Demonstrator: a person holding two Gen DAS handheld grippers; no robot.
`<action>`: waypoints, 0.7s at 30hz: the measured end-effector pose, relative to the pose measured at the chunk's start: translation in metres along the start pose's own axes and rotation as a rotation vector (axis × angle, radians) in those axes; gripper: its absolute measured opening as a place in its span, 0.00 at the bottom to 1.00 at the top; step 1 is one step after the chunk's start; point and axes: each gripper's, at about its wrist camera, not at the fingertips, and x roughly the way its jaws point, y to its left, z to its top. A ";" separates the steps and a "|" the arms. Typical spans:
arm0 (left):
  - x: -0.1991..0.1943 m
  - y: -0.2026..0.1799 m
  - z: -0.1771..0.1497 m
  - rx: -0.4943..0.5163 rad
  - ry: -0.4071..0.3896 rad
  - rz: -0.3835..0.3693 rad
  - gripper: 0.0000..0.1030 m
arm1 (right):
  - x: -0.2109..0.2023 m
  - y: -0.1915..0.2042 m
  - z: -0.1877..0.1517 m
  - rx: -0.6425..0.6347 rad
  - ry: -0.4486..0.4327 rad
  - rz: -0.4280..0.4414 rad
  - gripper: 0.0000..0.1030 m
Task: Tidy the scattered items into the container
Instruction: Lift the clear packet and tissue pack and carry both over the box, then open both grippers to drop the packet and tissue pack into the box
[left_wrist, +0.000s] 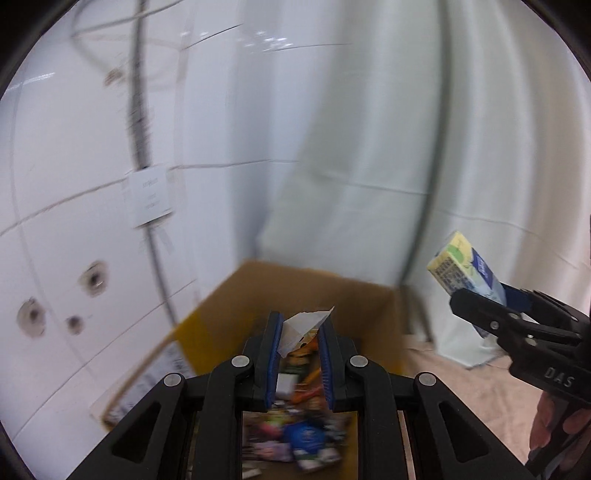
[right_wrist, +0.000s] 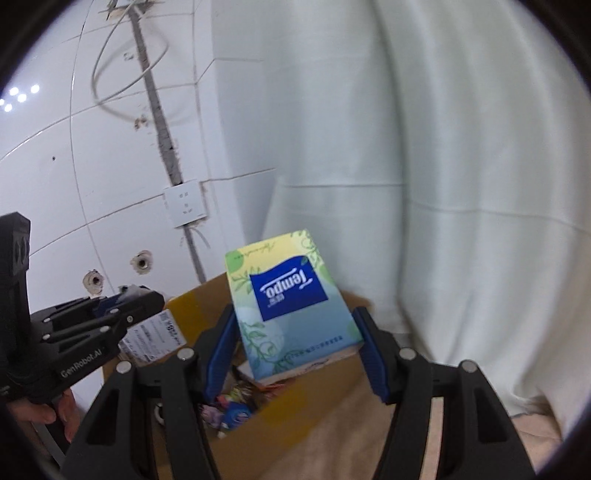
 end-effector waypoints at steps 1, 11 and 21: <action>0.005 0.009 -0.002 -0.009 0.013 0.008 0.19 | 0.005 0.004 -0.001 -0.003 0.010 0.011 0.64; 0.048 0.032 -0.026 -0.009 0.134 -0.020 0.19 | 0.052 0.025 -0.020 -0.019 0.112 0.045 0.64; 0.067 0.042 -0.034 -0.009 0.180 -0.011 0.20 | 0.072 0.037 -0.023 -0.062 0.162 0.026 0.66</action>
